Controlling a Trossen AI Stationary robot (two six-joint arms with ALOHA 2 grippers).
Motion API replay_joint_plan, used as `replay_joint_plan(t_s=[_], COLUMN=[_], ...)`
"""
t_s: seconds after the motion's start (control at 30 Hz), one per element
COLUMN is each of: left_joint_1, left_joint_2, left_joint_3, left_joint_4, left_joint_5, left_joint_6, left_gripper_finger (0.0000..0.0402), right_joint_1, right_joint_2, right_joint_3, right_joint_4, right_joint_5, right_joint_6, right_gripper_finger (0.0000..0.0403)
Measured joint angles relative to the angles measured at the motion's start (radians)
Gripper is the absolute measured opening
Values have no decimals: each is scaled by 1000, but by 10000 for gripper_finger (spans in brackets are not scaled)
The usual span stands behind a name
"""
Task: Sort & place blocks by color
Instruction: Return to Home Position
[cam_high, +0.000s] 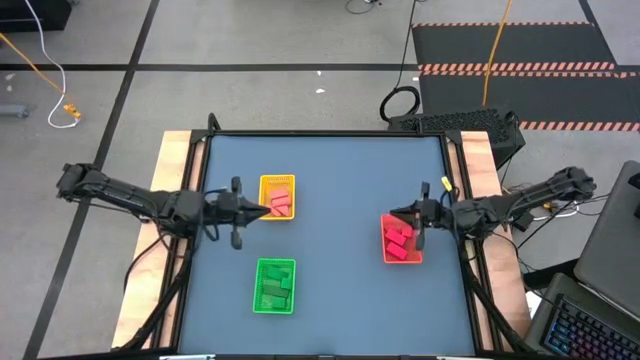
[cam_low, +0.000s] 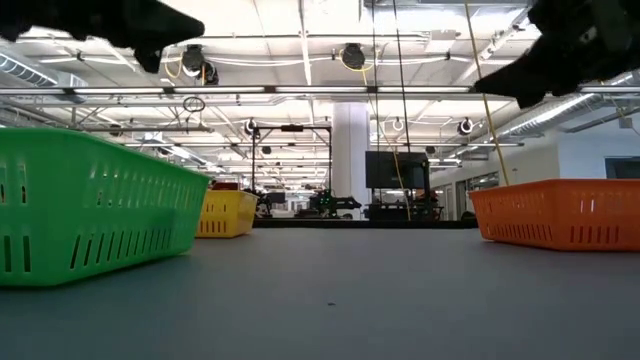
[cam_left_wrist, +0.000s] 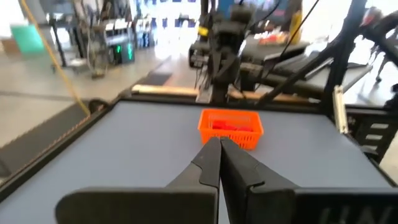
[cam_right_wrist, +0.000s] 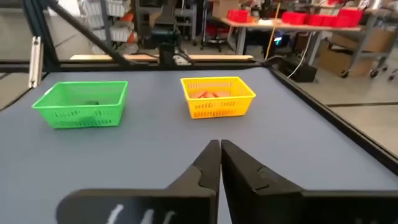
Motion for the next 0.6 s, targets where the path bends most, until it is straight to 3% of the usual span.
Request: replay_joint_plan(t_s=[0.17,0.3,0.6], left_joint_1=[0,0,-2], left_joint_2=[-160,-276,-462], left_joint_3=[-129,-202,-284], left_joint_4=[35,34,-22], left_joint_5=[44,62,64], left_joint_6=[35,35,28], left_gripper_finger=[2,2,1], right_joint_1=[-27,-41,-45], right_joint_2=[-141,-236,-389], right_joint_3=[-82,-122,-128], right_joint_4=[15,12,-181], right_joint_5=[-3,-78,-108], right_joint_6=[-14,-29,-4], right_gripper_finger=[3,1,0])
